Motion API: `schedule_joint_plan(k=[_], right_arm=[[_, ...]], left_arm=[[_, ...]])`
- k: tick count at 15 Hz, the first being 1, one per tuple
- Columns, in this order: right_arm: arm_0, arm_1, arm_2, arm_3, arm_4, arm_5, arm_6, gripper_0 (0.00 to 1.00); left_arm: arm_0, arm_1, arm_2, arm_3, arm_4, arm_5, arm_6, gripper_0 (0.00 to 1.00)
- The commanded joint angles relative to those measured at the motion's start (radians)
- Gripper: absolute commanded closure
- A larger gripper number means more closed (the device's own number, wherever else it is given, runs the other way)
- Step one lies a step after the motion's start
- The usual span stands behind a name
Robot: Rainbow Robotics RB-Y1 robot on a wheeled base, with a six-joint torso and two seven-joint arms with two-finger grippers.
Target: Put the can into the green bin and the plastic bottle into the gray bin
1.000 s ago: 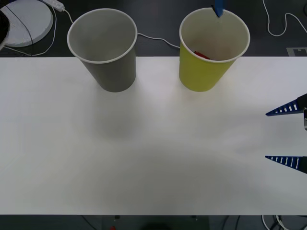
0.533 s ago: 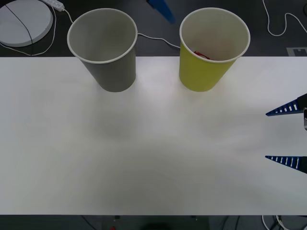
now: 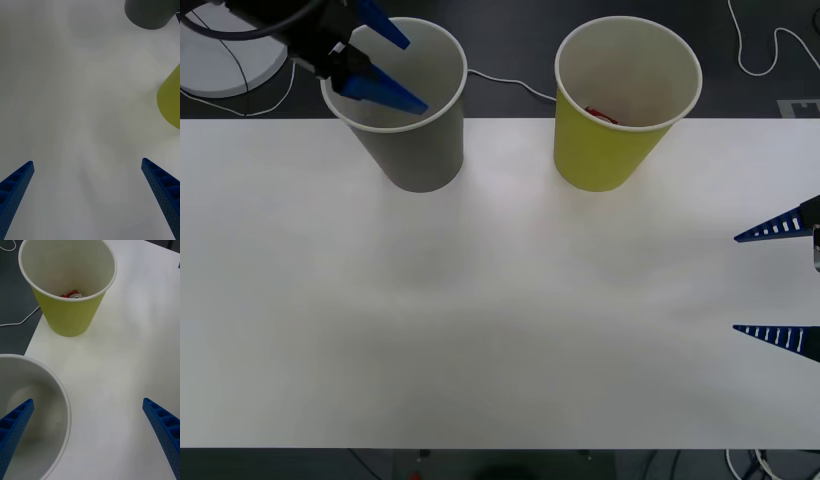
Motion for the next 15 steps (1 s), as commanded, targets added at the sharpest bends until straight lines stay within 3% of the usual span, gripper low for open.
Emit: schedule_joint_plan(k=[1,5,15], right_arm=[[0.000,0.000,0.000,0.000,0.000,0.000,0.000,0.00],[0.000,0.000,0.000,0.000,0.000,0.000,0.000,0.00],[0.000,0.000,0.000,0.000,0.000,0.000,0.000,0.00]], left_arm=[[0.169,0.048,0.144,-0.066,-0.011,-0.043,-0.128,0.00],[0.372,0.111,0.277,-0.147,-0.017,-0.049,-0.280,0.00],[0.744,0.111,0.520,-0.166,0.008,-0.090,-0.654,0.00]])
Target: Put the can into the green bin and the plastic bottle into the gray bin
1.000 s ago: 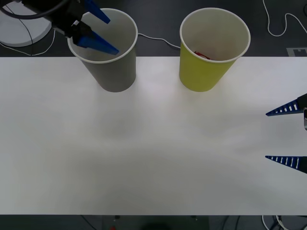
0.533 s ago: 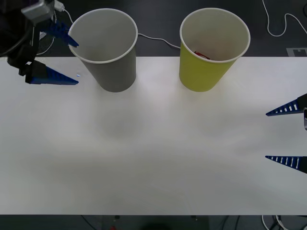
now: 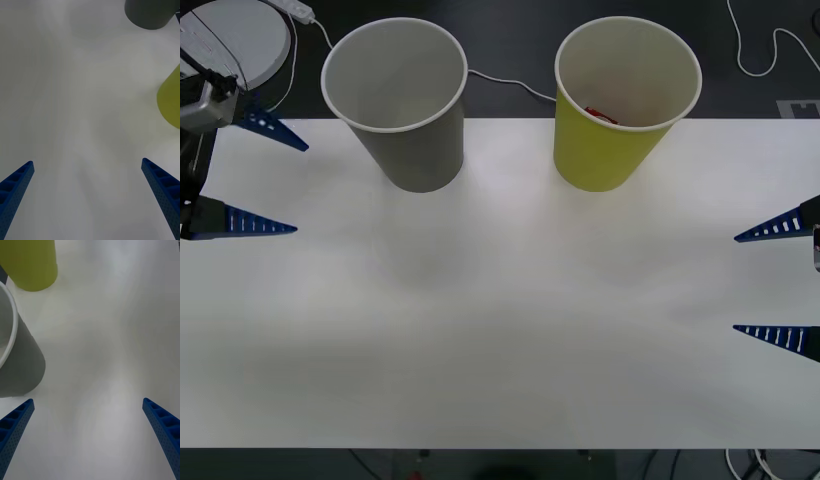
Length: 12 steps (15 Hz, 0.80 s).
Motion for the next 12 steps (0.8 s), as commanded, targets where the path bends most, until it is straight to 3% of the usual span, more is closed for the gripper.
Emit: schedule_joint_plan(k=[1,7,12], right_arm=[[0.000,0.000,0.000,0.000,0.000,0.000,0.000,0.00],[0.000,0.000,0.000,0.000,0.000,0.000,0.000,0.00],[0.000,0.000,0.000,0.000,0.000,0.000,0.000,0.00]], left_arm=[[0.081,-0.013,0.048,-0.007,-0.005,0.000,-0.097,0.00],[0.241,-0.068,0.175,-0.045,0.001,-0.001,-0.185,0.00],[0.293,-0.091,0.209,-0.053,0.024,-0.006,-0.206,0.00]])
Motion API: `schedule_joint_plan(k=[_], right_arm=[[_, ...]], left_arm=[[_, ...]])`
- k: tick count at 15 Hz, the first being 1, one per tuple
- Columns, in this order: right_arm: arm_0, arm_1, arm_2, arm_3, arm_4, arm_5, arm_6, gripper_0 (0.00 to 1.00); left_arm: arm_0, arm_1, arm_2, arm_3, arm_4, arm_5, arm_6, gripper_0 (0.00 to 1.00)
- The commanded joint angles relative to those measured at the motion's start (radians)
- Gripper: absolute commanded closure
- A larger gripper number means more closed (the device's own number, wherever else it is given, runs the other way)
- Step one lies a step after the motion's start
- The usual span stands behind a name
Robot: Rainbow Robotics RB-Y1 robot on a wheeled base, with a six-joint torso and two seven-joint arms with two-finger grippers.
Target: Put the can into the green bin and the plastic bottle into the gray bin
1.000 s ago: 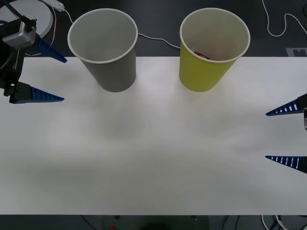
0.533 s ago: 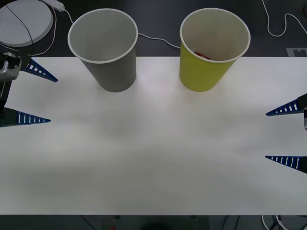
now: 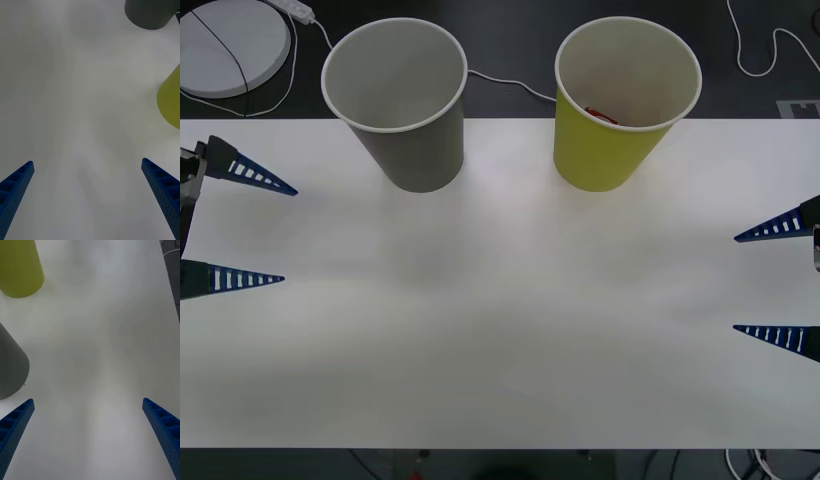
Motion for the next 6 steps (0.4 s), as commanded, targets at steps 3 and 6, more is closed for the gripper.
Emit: schedule_joint_plan(k=[3,6], right_arm=[[0.000,0.000,0.000,0.000,0.000,0.000,0.000,0.00],[0.000,0.000,0.000,0.000,0.000,0.000,0.000,0.00]], left_arm=[[0.008,-0.001,0.007,0.001,0.000,-0.010,-0.012,0.00],[0.008,-0.001,0.006,0.001,-0.001,-0.010,-0.012,0.00]])
